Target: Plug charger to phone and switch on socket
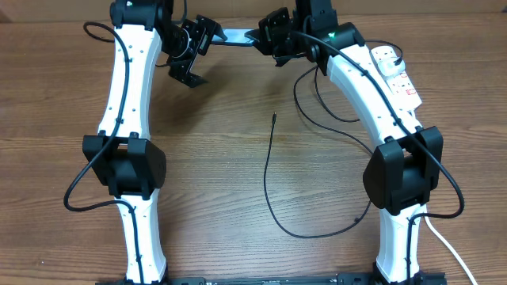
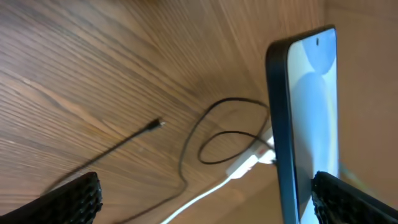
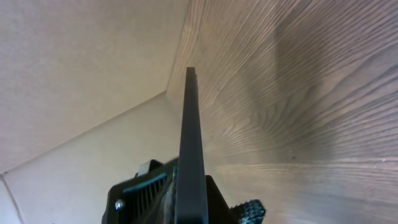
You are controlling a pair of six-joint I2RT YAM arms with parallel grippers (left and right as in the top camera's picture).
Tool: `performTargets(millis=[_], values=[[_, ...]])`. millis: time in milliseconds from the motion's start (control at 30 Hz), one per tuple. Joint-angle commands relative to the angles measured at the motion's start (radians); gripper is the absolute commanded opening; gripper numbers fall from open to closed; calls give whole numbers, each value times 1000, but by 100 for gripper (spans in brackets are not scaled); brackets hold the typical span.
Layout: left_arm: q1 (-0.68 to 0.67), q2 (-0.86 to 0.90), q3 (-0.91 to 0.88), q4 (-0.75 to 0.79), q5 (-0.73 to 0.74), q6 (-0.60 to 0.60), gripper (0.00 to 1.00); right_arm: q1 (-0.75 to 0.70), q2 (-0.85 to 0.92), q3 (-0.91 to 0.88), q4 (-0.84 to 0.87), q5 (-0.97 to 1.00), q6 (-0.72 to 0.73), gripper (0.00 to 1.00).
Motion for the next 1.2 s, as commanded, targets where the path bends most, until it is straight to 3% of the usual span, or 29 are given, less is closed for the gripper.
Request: performTargets(millis=[0, 533, 767, 1167], values=[[2, -5, -4, 35, 43, -119, 99, 4, -27, 21, 44, -42, 46, 4], [1, -5, -4, 223, 32, -277, 94, 18, -27, 21, 135, -146, 153, 4], [1, -5, -4, 236, -3, -340, 75, 18, -27, 21, 137, -190, 176, 4], [4, -5, -4, 278, -23, -342, 32, 18, -27, 21, 132, -186, 175, 4]])
